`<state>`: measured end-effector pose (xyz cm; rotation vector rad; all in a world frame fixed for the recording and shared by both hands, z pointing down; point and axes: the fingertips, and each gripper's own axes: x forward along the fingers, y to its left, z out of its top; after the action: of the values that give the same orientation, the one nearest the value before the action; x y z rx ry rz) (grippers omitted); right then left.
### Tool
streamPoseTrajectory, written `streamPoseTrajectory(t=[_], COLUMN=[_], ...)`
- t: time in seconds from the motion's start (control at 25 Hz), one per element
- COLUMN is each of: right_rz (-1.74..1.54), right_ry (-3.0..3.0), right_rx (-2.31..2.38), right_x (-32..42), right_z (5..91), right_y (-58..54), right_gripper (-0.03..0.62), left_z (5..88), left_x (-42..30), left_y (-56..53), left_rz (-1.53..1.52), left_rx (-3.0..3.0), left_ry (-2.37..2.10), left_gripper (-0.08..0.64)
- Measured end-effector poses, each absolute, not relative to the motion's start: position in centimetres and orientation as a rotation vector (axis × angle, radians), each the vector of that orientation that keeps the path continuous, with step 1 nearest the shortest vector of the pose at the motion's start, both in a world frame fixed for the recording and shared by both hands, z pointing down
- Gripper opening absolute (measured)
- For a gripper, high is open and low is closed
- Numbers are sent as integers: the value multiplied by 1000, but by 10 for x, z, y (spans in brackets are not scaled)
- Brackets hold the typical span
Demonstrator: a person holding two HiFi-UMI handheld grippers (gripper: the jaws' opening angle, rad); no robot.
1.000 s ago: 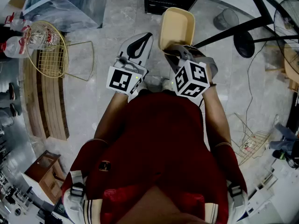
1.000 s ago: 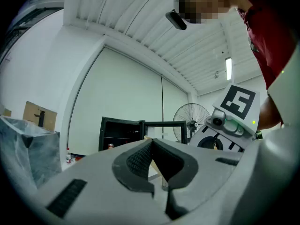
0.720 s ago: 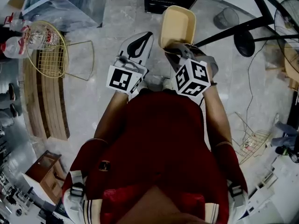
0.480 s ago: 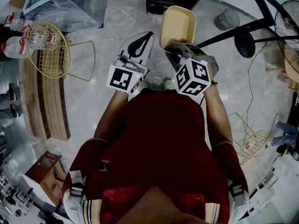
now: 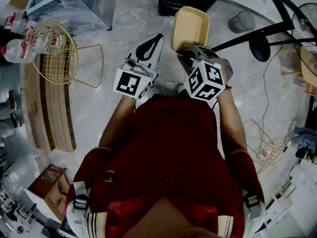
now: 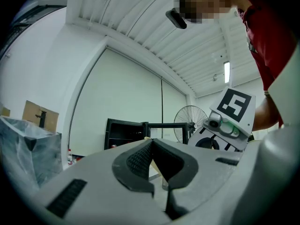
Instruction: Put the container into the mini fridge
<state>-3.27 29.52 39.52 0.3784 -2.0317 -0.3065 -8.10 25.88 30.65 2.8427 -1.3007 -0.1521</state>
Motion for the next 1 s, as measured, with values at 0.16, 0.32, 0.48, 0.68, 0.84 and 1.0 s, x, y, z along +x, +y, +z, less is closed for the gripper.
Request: streamPoseTrajectory(t=[0.16, 0.32, 0.48, 0.68, 0.84, 1.0], right_rz=[-302, -295, -290, -288, -293, -308], right_ry=[-2023, -2018, -2019, -2027, -2033, -2030], right_rx=[382, 376, 377, 363, 354, 332], right_x=[-47, -52, -53, -45, -31, -15], right_z=[396, 398, 401, 408, 415, 423], right_y=[298, 296, 287, 263, 225, 178], right_gripper=[2, 2, 2, 2, 2, 2], left_z=[308, 306, 308, 313, 319, 324], left_x=[-98, -106, -109, -104, -94, -82], left_y=[259, 255, 247, 225, 192, 146], left_rz=[-173, -200, -207, -183, -150, -100], left_rx=[2832, 2820, 2812, 2804, 2796, 2781], left_ry=[-1306, -1318, -1326, -1348, -1377, -1413], left_gripper=[8, 8, 8, 8, 8, 8])
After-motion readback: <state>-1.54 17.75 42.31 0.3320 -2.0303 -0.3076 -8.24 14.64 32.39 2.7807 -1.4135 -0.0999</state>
